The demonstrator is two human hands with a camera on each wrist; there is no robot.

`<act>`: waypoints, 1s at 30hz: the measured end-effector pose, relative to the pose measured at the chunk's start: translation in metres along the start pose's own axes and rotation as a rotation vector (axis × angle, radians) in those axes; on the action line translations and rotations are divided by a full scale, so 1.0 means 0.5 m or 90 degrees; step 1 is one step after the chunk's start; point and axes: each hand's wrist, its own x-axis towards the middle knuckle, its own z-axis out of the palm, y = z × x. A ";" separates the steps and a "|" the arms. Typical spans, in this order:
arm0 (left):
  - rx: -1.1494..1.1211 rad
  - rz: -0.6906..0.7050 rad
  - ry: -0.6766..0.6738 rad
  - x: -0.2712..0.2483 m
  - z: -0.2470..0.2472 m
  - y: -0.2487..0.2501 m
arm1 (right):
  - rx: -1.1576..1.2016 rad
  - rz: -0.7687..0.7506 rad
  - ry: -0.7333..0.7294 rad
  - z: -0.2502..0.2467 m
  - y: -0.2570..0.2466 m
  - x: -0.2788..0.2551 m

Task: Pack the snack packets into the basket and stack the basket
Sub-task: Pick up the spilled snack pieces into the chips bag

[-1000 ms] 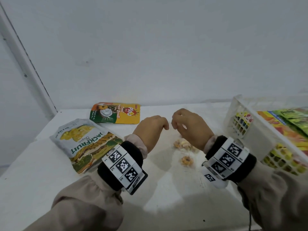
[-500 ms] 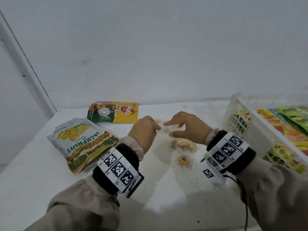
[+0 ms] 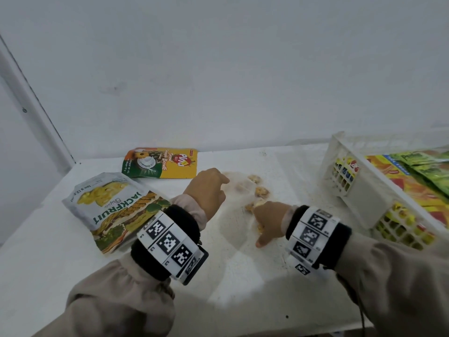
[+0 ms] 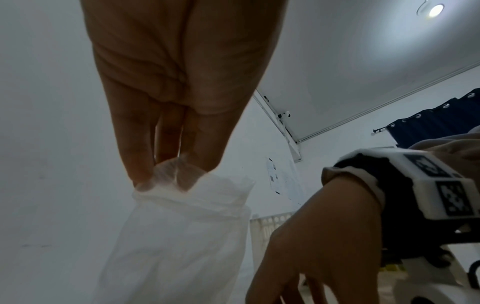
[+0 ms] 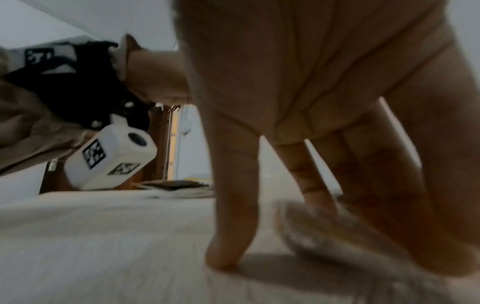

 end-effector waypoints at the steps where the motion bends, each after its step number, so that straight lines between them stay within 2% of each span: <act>1: -0.003 0.002 -0.001 -0.002 0.000 0.000 | -0.034 0.003 -0.018 0.004 -0.006 0.005; 4: -0.015 0.009 0.007 -0.006 -0.004 -0.001 | -0.118 -0.019 -0.015 0.000 -0.015 0.010; 7: -0.020 0.011 0.007 -0.011 -0.012 -0.001 | -0.101 -0.099 0.007 -0.028 0.001 -0.007; 9: -0.026 0.009 0.001 -0.013 -0.017 -0.003 | 0.044 -0.183 0.036 -0.060 0.021 -0.031; 11: -0.030 0.008 -0.001 -0.012 -0.019 -0.004 | 0.324 -0.291 0.086 -0.094 0.030 -0.065; 12: -0.034 0.006 0.000 -0.012 -0.019 -0.004 | 0.440 -0.336 0.141 -0.107 0.030 -0.078; 13: -0.036 0.005 0.006 -0.011 -0.019 -0.003 | 0.494 -0.361 0.217 -0.114 0.030 -0.083; 16: -0.056 -0.005 0.032 -0.010 -0.022 -0.001 | 0.421 -0.333 0.438 -0.112 0.016 -0.063; 19: -0.108 -0.004 0.043 -0.013 -0.027 -0.002 | 0.315 -0.262 0.532 -0.091 0.014 -0.025; 23: -0.194 -0.018 0.046 -0.016 -0.034 -0.012 | 0.180 -0.229 0.603 -0.088 0.016 -0.008; 27: -0.231 -0.028 0.057 -0.017 -0.038 -0.010 | 0.081 -0.205 0.581 -0.089 0.008 -0.008; 30: -0.249 -0.022 0.057 -0.019 -0.039 -0.008 | 0.056 -0.210 0.603 -0.088 0.010 -0.010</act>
